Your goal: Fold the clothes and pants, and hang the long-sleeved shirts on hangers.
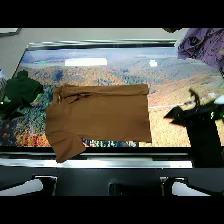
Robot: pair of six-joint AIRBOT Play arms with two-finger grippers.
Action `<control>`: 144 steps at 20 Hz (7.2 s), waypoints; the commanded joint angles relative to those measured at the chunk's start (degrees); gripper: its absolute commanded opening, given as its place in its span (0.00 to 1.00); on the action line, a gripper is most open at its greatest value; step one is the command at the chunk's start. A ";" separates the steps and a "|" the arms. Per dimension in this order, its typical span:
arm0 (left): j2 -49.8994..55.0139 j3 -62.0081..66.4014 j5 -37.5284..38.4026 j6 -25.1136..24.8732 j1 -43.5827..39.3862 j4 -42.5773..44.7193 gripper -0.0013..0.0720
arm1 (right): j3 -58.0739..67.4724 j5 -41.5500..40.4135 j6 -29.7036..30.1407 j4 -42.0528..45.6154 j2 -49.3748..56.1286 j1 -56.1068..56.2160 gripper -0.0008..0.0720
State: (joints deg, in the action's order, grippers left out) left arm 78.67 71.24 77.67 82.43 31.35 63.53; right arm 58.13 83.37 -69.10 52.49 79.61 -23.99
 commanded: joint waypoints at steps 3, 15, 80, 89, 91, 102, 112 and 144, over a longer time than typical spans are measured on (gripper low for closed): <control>-5.25 -9.33 -2.58 -0.15 1.46 -0.15 0.98 | -22.82 -7.45 9.33 -4.98 -4.48 -0.92 0.80; -5.16 -9.33 -4.02 0.09 0.94 -0.13 0.98 | -26.01 -17.35 10.80 -11.23 -4.07 9.77 0.86; -37.38 36.50 -8.50 6.99 -17.86 22.10 0.04 | 64.35 -10.91 -31.45 20.26 -25.20 23.17 0.05; -20.90 25.88 -3.37 0.02 -19.10 11.21 0.04 | 52.43 -0.15 -37.62 20.17 -10.25 23.19 0.05; -12.46 21.64 -4.44 -2.21 -20.61 11.17 0.04 | 51.47 1.62 -36.17 20.17 -1.68 23.19 0.05; 34.88 39.76 -21.86 -6.62 -23.52 0.28 0.04 | 51.52 -21.44 -34.01 22.14 29.75 23.17 0.05; 36.94 45.29 -7.39 -5.27 -22.34 3.63 0.04 | 51.54 -6.80 -35.32 23.74 29.75 23.19 0.05; -5.46 -13.42 2.78 3.06 4.24 -0.72 0.98 | 12.68 1.01 -9.55 7.23 3.50 5.29 0.84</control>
State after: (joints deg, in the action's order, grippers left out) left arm 86.39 80.14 86.19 86.11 28.73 66.70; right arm 85.80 89.80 -83.94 66.57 91.66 -13.74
